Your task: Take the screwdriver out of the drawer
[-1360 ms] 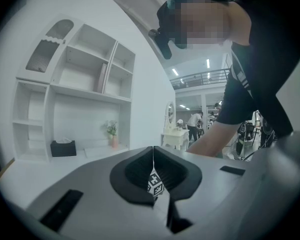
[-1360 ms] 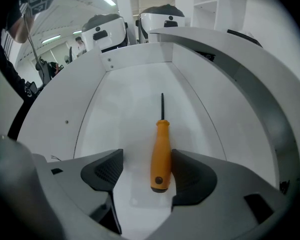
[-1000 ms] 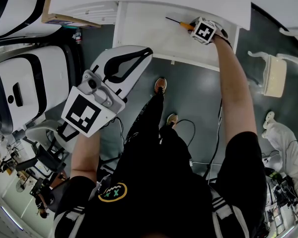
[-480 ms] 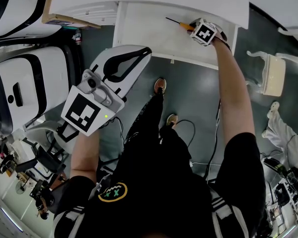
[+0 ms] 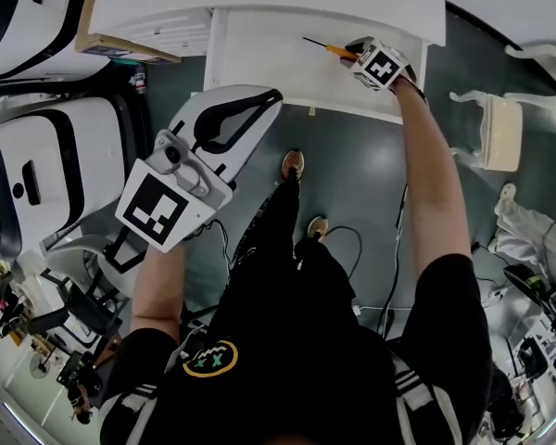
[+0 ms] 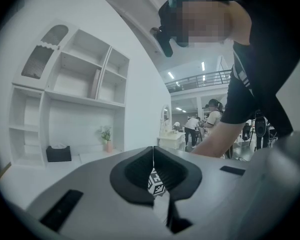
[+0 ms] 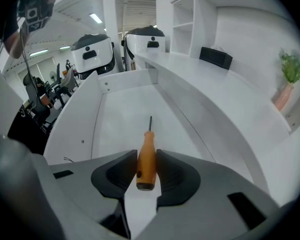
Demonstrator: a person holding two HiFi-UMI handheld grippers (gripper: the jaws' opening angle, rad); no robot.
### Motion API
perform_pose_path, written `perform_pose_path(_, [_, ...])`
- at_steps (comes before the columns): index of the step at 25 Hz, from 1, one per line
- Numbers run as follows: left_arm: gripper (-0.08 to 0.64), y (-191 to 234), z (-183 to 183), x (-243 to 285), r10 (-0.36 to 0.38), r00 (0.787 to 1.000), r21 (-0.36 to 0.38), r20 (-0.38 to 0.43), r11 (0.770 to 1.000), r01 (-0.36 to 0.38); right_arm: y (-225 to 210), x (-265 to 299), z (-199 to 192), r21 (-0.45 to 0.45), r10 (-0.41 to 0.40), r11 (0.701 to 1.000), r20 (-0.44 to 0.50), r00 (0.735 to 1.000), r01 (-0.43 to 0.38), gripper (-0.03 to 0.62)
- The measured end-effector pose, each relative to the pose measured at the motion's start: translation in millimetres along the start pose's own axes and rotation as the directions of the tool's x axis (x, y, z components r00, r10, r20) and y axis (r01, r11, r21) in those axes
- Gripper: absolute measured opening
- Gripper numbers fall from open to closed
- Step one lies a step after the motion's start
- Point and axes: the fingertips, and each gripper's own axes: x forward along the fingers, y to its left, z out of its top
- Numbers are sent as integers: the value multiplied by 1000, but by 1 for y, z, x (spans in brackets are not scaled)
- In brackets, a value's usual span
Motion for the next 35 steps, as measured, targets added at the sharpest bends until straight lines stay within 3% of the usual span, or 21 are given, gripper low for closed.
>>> perform_pose_path(13, [20, -37, 19, -8, -20, 999, 29, 27, 999, 19, 21, -73, 23, 52, -70, 997, 155, 985, 63, 144])
perform_pose_path(22, [20, -58, 33, -13, -32, 998, 49, 49, 998, 30, 37, -136, 44, 116, -130, 988, 301, 945, 99, 143])
perform_pose_path(35, [20, -87, 58, -15, -60, 993, 74, 97, 996, 53, 48, -198, 62, 138, -201, 978, 393, 897, 159, 118])
